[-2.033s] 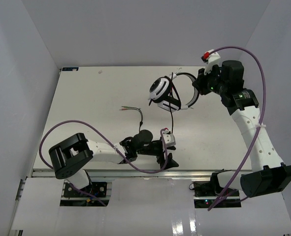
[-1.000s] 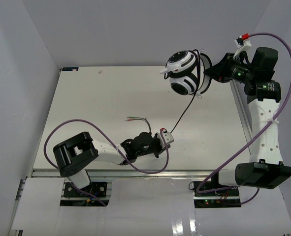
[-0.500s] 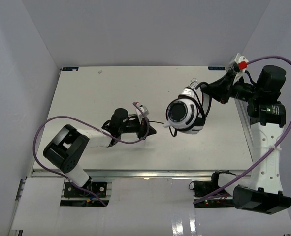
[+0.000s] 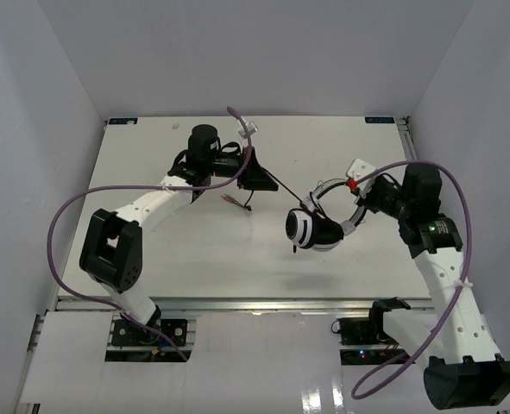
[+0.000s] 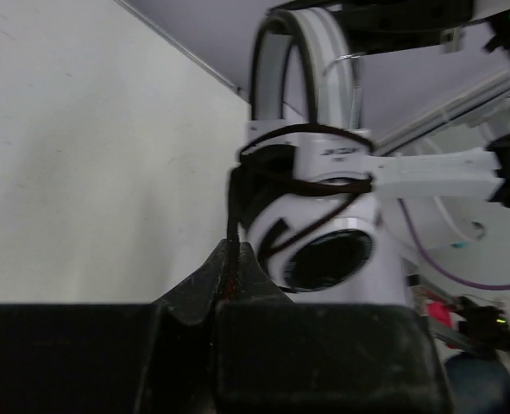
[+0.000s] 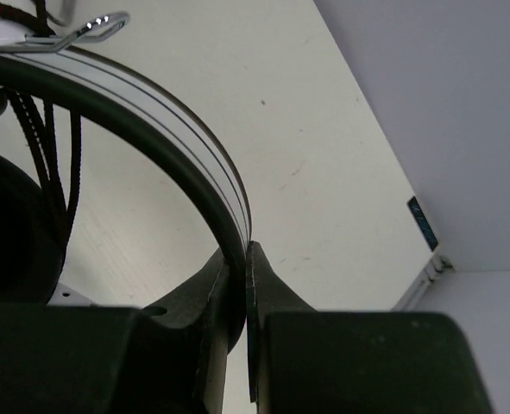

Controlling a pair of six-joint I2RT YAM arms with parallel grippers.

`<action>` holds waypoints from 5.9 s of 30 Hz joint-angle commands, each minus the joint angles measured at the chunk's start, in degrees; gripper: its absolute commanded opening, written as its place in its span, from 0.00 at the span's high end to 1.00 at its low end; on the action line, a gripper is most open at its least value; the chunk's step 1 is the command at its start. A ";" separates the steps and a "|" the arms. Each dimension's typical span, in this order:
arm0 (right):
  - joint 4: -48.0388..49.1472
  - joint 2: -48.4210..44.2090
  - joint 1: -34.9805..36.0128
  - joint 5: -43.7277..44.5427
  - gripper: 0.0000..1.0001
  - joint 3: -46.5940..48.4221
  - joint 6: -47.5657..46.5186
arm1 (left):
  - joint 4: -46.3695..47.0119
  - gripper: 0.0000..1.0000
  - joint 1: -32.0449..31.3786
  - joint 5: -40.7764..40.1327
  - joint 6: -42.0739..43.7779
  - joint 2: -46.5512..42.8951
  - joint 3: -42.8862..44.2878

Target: Wrap the headphones

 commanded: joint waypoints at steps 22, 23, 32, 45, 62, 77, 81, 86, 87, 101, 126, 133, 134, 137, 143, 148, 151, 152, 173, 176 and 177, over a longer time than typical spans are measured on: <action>18.63 19.68 21.11 51.99 0.92 12.94 46.84 | 2.38 0.63 -13.61 -20.92 -19.90 -6.46 -3.57; 17.42 20.46 20.08 50.49 0.92 13.99 48.20 | 2.39 0.59 -14.26 -22.84 -19.22 -7.11 -4.18; 8.52 25.33 12.83 36.54 0.92 26.63 57.55 | 3.68 0.54 -21.77 -35.70 -8.78 -7.56 -8.13; 2.74 24.09 6.38 16.93 0.92 32.73 65.28 | 27.22 0.67 -27.69 -52.25 11.97 2.12 -19.31; 0.30 23.09 1.90 9.06 0.92 34.17 64.83 | 45.05 0.26 -30.14 -65.43 20.31 -5.97 -38.52; -0.11 21.84 1.90 5.86 0.92 31.81 65.02 | 46.84 0.15 -31.51 -56.02 26.97 3.55 -29.72; 0.00 22.02 1.98 5.28 0.92 31.99 65.51 | 44.37 0.15 -31.51 -55.44 27.06 8.55 -22.27; -0.14 21.29 1.98 5.12 0.92 31.38 65.24 | 43.38 0.17 -31.51 -70.25 28.60 11.15 -18.89; -0.20 21.26 1.98 5.12 0.92 31.32 65.16 | 43.30 0.17 -31.51 -71.44 28.61 11.29 -18.58; -0.29 21.32 1.98 4.24 0.92 30.82 64.86 | 41.82 0.42 -31.36 -68.68 30.78 13.41 -16.38; -0.49 21.61 1.98 3.76 0.92 31.06 64.07 | 46.30 0.10 -28.87 -60.02 31.51 2.63 -31.97; -0.67 21.44 1.98 3.45 0.92 30.75 63.68 | 49.83 0.11 -28.96 -42.97 29.01 8.09 -26.62; -0.67 21.44 1.98 3.42 0.92 30.68 63.61 | 49.87 0.11 -28.96 -42.03 28.22 8.61 -26.23; -0.67 21.57 1.98 3.23 0.92 30.62 63.48 | 50.04 0.14 -28.96 -40.78 26.51 9.61 -25.01; -0.71 21.54 1.98 3.14 0.92 30.62 63.55 | 46.67 0.23 -28.96 -37.52 25.01 13.21 -18.72; -0.80 21.43 1.98 3.25 0.92 30.57 63.36 | 42.76 0.39 -28.96 -38.97 25.94 14.94 -14.69; -0.85 21.46 1.98 3.30 0.92 30.75 63.52 | 39.55 0.75 -28.96 -42.99 26.56 15.46 -13.01; -0.90 21.41 1.98 3.39 0.92 30.88 63.43 | 39.62 0.84 -28.96 -44.08 26.56 15.16 -13.33; -11.59 17.75 1.02 -18.18 0.92 31.76 24.85 | 32.70 1.00 -18.11 -24.12 31.08 -2.20 -31.66; -16.26 17.36 1.63 -17.71 0.92 32.04 13.38 | 25.91 1.00 -14.14 -21.21 33.78 -4.54 -30.62; -17.18 16.91 2.02 -16.70 0.92 31.56 11.24 | 24.79 1.00 -13.12 -20.32 34.19 -5.35 -29.83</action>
